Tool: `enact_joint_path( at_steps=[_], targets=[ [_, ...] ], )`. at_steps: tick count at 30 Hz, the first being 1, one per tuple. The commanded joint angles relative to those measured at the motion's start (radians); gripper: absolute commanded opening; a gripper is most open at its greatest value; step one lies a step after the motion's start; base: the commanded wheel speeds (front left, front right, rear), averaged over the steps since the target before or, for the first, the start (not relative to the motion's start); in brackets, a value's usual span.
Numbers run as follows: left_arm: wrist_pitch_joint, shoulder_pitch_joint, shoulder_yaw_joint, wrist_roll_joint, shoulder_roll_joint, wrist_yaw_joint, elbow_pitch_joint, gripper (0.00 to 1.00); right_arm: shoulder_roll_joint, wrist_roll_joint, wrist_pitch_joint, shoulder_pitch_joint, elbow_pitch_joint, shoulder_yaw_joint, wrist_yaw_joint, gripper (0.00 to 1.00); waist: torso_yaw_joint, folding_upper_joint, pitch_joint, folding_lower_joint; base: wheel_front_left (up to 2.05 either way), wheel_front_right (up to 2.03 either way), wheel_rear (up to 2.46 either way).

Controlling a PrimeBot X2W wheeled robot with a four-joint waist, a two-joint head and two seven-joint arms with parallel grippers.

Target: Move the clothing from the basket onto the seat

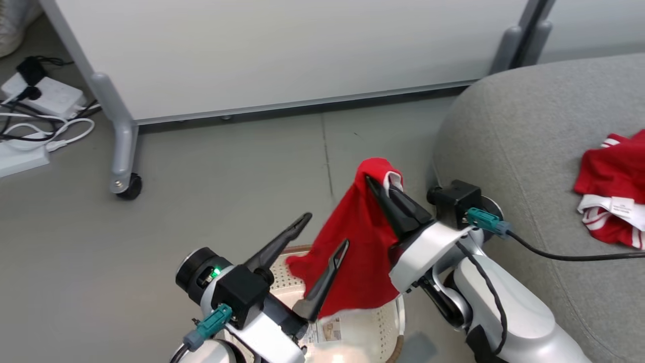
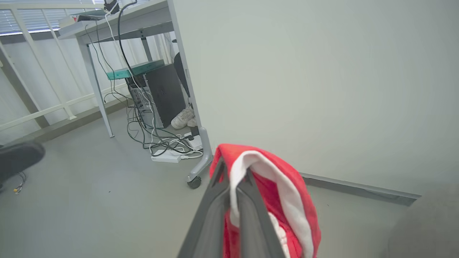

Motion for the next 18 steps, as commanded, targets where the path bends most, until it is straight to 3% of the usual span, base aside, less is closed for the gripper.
enact_joint_path(
  at_steps=[1,18],
  targets=[
    [0.004,-0.010,-0.011,0.007,0.008,-0.009,0.012,1.00,-0.008,-0.024,0.006,0.016,-0.004,-0.028,0.000,0.00,-0.029,0.0000,0.014,0.0000,0.00,0.00,0.00],
    [0.019,-0.032,-0.085,0.027,0.056,-0.030,0.070,1.00,-0.007,-0.122,0.059,0.117,-0.106,-0.178,0.000,0.00,-0.249,0.0000,0.075,0.0000,0.00,0.00,0.00]
  ],
)
